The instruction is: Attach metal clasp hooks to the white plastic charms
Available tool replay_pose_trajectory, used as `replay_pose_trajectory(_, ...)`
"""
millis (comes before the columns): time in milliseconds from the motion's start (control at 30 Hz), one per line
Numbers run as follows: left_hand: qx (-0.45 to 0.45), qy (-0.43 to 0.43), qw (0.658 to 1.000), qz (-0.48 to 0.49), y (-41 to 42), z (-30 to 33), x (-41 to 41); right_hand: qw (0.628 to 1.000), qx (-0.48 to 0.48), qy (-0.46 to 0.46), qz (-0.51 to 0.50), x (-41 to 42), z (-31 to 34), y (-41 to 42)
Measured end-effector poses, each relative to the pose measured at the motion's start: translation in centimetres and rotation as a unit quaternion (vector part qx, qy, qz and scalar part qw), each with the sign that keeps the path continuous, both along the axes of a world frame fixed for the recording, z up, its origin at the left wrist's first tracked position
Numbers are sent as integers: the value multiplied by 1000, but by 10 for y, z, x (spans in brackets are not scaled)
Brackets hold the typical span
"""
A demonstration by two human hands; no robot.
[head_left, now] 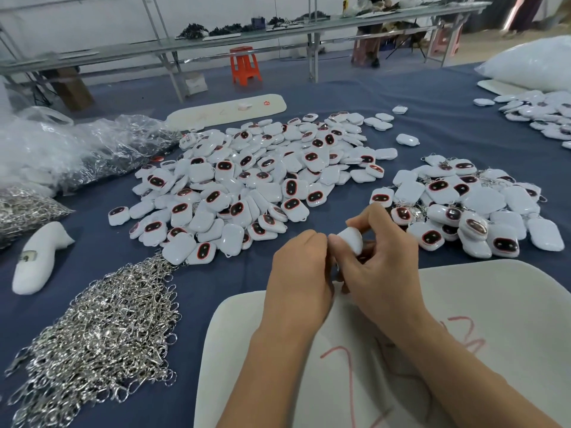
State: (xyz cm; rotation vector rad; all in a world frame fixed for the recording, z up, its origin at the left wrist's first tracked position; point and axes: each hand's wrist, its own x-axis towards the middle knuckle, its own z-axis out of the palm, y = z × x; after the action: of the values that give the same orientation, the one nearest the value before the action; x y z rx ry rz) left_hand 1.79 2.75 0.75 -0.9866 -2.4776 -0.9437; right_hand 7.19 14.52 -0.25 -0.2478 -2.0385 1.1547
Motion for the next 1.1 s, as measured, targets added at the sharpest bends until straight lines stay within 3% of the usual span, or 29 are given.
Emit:
replay_pose_trajectory(100, 20, -96, 995, 32, 1, -7, -5, 997, -69, -4, 35, -1, -1, -2)
replay_pose_trajectory(167, 134, -198, 971, 21, 1, -10, -9, 973, -220, 4, 66, -2, 0, 1)
replay_pose_trajectory(300, 311, -270, 909, -64, 1, -5, -12, 902, -415, 28, 118, -4, 8, 9)
replay_pose_trajectory(433, 374, -374, 839, -131, 1, -7, -11, 860, -484, 35, 156, -4, 12, 9)
replay_pose_trajectory(533, 365, -417, 824, -117, 0, -5, -11, 843, -511, 28, 166, -4, 12, 9)
replay_pose_trajectory(667, 375, -405, 828, -96, 3, -4, -9, 842, -510, 18, 172, -5, 12, 11)
replay_pose_trajectory(767, 370, -381, 845, -65, 4, -6, -11, 877, -451, -28, 162, -6, 9, 11)
replay_pose_trajectory(867, 331, -320, 887, -41, 1, -9, -14, 890, -429, -42, 150, -6, 6, 13)
replay_pose_trajectory(1100, 154, -90, 984, 3, -3, -6, -11, 898, -414, -17, 149, -6, 3, 13)
